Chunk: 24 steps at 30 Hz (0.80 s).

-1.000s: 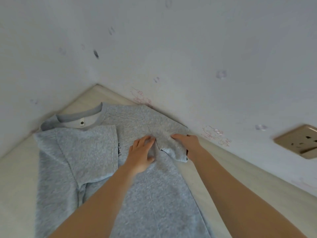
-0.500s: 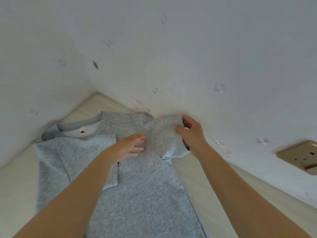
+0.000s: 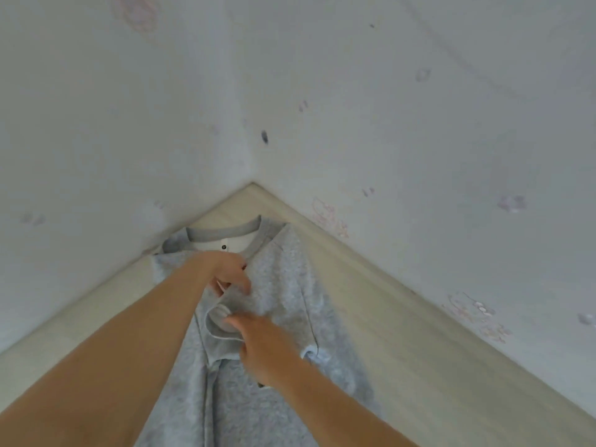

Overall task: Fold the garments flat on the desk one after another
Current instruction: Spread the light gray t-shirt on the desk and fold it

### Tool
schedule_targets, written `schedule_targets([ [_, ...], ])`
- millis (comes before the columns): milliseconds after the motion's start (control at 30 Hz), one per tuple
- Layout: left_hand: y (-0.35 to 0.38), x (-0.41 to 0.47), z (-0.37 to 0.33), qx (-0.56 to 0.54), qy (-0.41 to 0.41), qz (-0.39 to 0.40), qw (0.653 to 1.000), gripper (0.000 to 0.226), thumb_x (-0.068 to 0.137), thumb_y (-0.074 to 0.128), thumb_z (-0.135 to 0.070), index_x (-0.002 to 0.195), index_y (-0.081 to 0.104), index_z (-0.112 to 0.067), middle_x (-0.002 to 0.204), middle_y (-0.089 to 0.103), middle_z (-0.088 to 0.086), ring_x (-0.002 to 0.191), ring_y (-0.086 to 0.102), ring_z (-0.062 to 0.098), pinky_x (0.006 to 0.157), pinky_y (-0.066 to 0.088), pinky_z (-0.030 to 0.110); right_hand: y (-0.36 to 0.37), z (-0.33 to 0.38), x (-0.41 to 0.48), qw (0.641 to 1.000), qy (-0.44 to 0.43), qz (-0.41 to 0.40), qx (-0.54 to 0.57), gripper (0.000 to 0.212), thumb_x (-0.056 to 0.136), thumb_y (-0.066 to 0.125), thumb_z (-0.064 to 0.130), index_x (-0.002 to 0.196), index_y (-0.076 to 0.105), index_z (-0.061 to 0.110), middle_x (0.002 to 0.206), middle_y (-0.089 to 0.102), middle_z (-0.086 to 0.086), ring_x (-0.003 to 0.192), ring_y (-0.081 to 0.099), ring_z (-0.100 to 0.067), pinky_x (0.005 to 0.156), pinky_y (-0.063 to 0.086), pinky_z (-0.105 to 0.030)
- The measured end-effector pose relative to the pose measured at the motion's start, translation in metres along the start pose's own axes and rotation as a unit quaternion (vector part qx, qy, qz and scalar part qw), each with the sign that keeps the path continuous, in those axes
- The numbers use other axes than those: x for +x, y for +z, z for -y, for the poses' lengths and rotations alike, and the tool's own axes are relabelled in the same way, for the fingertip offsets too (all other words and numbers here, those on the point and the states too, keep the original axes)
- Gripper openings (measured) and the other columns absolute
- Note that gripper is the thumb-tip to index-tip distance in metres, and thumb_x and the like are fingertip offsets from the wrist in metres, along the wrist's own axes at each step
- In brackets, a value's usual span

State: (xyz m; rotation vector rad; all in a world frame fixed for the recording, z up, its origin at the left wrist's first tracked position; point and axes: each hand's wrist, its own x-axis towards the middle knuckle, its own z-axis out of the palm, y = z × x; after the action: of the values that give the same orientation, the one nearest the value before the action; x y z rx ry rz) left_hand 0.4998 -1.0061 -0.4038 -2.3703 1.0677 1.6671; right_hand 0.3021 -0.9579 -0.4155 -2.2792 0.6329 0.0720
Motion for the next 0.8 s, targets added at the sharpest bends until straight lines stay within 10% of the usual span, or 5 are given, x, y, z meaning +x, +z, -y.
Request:
schedule_targets([
  [267,-0.034,-0.017,-0.003,-0.015,0.161,-0.078,0.984,0.021,0.097,0.051,-0.024,0.111,0.061,-0.011,0.115,0.063,0.006,0.105,0.059,0.025,0.099,0.045,0.039,-0.001,0.035,0.006,0.978,-0.068,-0.177,0.087,0.052,0.094,0.046,0.007,0.141,0.040,0.028,0.133,0.049,0.005,0.114,0.047,-0.011,0.094,0.042,-0.024],
  [433,-0.037,0.006,0.023,0.182,0.136,-0.278,0.933,0.017,0.098,0.045,-0.018,0.113,0.054,-0.020,0.128,0.055,0.009,0.109,0.052,0.024,0.084,0.037,0.027,0.017,0.030,0.013,0.995,0.008,0.014,0.104,0.063,0.098,0.045,0.020,0.153,0.014,0.023,0.153,0.031,-0.002,0.129,0.040,-0.017,0.112,0.034,-0.040],
  [633,0.024,0.009,0.075,0.145,0.127,-0.360,0.913,0.050,0.096,0.054,-0.031,0.142,0.037,-0.021,0.143,0.036,0.006,0.131,0.035,0.031,0.105,0.032,0.045,0.039,-0.014,-0.036,0.996,0.009,-0.067,-0.066,0.057,0.099,0.042,0.020,0.152,0.020,0.024,0.160,0.011,0.007,0.147,0.005,-0.010,0.117,-0.005,-0.022],
  [800,0.082,-0.032,0.091,0.125,0.243,-0.418,0.866,0.049,0.089,0.061,-0.016,0.136,0.047,-0.018,0.140,0.040,0.005,0.130,0.037,0.028,0.104,0.031,0.042,0.058,-0.031,-0.104,0.995,0.073,-0.069,-0.006,0.064,0.099,0.043,0.027,0.153,0.008,0.032,0.156,0.002,0.023,0.144,0.001,0.003,0.117,0.006,-0.017],
])
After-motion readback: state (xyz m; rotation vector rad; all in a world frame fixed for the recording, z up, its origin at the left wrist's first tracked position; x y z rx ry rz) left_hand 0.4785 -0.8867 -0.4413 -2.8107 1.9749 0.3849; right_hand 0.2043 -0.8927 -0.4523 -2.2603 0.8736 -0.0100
